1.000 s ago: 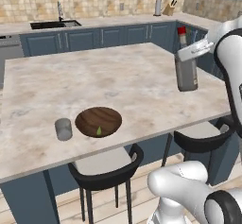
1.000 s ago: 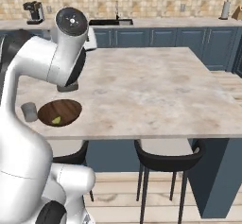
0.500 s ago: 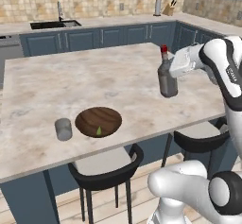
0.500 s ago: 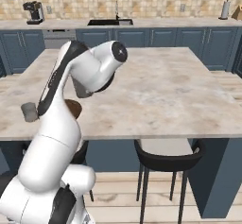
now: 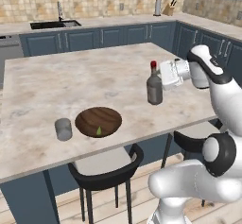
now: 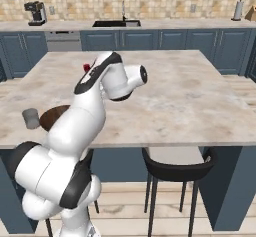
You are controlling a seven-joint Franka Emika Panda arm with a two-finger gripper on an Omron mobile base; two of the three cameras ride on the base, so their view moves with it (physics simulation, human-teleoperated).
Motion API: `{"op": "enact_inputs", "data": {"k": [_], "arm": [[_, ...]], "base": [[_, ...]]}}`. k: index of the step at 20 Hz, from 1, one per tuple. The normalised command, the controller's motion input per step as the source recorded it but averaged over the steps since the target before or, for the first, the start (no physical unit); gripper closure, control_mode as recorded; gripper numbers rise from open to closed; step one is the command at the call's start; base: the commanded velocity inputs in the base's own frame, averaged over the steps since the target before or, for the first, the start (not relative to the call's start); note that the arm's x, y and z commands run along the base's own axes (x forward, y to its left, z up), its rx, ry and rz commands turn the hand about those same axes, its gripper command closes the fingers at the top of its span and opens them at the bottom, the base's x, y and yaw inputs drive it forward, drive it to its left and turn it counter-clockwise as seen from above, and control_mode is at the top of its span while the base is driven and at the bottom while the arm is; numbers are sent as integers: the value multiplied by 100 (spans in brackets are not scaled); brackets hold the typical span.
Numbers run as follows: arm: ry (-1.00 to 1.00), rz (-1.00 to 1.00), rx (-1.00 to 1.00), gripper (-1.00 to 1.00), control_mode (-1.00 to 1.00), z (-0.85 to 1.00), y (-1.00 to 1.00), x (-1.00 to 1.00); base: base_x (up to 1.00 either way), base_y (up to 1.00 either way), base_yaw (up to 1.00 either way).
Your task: There is a bowl on the dining counter. Grab a lemon wedge from the fridge and place it in the bowl. Then get the liquor bottle and glass cup from the cabinet and place them next to the bowl.
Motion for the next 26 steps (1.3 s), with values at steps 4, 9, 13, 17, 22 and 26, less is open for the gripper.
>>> {"op": "enact_inputs", "data": {"k": [4, 9, 13, 17, 22, 26], "arm": [[-8, 18, 12, 100, -100, -54, 13, 24], [-9, 8, 5, 100, -100, -58, 28, 10], [-6, 0, 0, 100, -100, -52, 25, 21], [-3, -5, -1, 100, -100, -44, 18, 32], [0, -7, 0, 100, -100, -42, 14, 29], [0, -6, 0, 100, -100, -39, 3, 16]], "base": [[0, 0, 0], [0, 0, 0], [0, 0, 0], [0, 0, 0], [0, 0, 0], [0, 0, 0]]}}
